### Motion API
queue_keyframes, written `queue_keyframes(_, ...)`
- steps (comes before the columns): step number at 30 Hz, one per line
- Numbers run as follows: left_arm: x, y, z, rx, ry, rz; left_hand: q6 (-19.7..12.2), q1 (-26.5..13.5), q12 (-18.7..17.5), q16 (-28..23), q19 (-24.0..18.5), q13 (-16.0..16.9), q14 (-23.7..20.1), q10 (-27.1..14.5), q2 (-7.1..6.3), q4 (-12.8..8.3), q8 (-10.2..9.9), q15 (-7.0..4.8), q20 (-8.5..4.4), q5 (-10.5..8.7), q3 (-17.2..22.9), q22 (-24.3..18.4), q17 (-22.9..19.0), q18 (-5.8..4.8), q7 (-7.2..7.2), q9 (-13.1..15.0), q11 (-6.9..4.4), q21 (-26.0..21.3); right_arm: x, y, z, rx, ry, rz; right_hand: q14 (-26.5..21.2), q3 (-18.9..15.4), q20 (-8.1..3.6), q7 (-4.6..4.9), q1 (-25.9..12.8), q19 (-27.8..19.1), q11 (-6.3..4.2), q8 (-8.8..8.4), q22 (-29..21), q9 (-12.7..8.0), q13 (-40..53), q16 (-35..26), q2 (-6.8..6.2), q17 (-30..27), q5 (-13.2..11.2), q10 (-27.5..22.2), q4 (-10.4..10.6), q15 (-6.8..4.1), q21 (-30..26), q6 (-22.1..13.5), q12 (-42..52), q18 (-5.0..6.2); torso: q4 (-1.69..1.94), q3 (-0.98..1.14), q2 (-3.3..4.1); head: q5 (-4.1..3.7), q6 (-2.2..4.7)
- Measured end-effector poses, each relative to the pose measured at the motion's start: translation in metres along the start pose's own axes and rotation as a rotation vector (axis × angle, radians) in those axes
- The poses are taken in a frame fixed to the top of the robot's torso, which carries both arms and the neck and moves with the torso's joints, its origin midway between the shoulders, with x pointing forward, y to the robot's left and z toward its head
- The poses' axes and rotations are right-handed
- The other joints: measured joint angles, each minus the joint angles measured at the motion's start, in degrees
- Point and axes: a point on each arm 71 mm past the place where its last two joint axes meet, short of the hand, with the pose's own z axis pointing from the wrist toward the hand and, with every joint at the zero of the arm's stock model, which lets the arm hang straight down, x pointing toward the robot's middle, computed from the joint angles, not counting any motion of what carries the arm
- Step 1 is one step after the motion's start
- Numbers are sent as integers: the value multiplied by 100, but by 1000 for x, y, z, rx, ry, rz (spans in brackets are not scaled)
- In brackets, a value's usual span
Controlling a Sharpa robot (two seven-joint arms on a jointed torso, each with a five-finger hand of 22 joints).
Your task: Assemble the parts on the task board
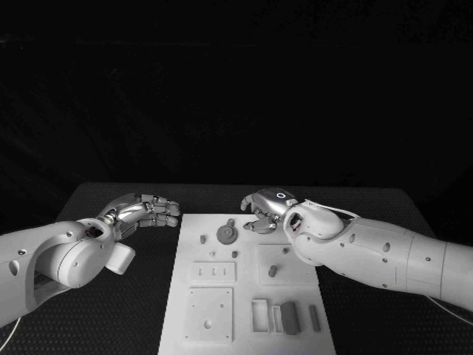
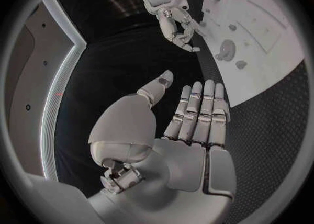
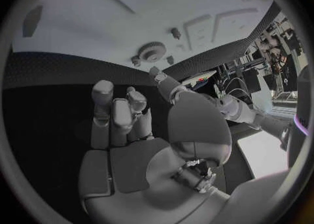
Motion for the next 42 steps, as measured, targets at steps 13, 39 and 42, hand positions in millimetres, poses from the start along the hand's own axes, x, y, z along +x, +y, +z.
queue_keyframes(13,-6,1,2,8,-11,4,0,0,0,0,-21,0,0,0,0,0,0,0,20,0,0,0,14,0,0,0,0,0,-32,-68,-21,61,7,153,-106,-29,-21,-3,63,-44,59,27,-1,7,0,0,63,-149,0,-60,-99,55,-32,54,-5,-5,-79,23,-32,-34,71)
queue_keyframes(39,-12,6,3,7,-12,3,0,0,0,0,-21,0,0,0,0,0,0,0,20,0,0,0,24,0,0,1,0,0,-13,-124,-44,99,120,197,-224,-85,33,27,61,-156,81,26,-1,6,13,-22,61,-175,0,-166,-231,78,-78,52,-5,-28,-167,57,-50,-66,88)
queue_keyframes(42,-11,6,3,7,-10,3,0,0,0,0,-21,0,0,0,0,0,0,0,20,0,0,0,24,0,0,1,0,0,-7,-129,-47,107,134,196,-225,-70,33,27,78,-157,81,26,-1,6,18,-22,45,-175,0,-166,-246,78,-78,52,-4,-28,-163,51,-51,-74,73)
